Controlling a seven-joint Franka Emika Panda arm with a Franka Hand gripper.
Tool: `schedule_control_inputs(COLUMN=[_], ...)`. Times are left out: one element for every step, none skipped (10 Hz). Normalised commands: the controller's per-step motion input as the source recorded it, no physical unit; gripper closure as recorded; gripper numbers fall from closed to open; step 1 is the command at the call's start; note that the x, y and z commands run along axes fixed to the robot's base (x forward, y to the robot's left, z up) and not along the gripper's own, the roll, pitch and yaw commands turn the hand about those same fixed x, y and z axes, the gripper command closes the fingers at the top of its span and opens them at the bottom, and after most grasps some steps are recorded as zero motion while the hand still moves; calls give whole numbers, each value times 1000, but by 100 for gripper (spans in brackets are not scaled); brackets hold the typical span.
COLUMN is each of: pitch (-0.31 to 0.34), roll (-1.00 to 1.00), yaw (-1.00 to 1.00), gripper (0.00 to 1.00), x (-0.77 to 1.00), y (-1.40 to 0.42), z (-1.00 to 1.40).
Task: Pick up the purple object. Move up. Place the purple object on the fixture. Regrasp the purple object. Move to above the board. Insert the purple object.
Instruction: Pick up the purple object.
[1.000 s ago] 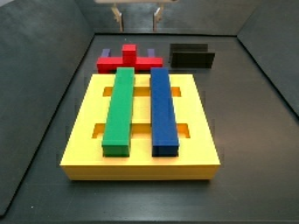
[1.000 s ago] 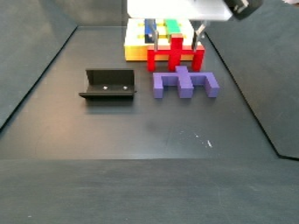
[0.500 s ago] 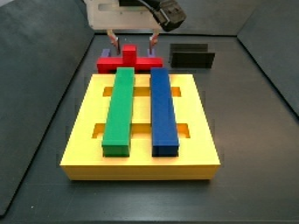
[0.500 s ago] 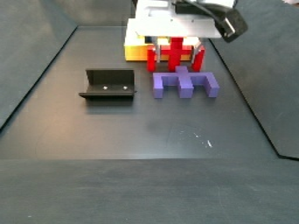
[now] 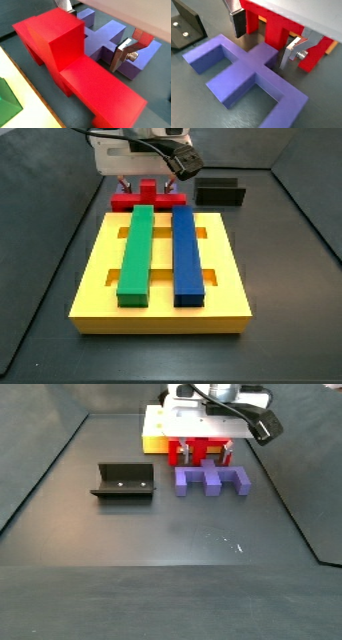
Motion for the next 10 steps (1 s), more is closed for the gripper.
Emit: schedule_control_inputs(pitch=[-101, -97, -61, -24, 0, 0, 47, 59, 21, 19], roll=[76, 103, 131, 119, 119, 157, 197, 214, 80, 63], yaw=[29, 54, 49, 0, 0, 0, -57, -91, 0, 0], gripper=[0, 0, 0, 0, 0, 0, 0, 0, 0, 0], x=[-137, -89, 0, 0, 0, 34, 14, 0, 0, 0], y=[0, 0, 0, 0, 0, 0, 0, 60, 100, 11], z=[-246, -260, -266, -251, -203, -71, 0, 0, 0, 0])
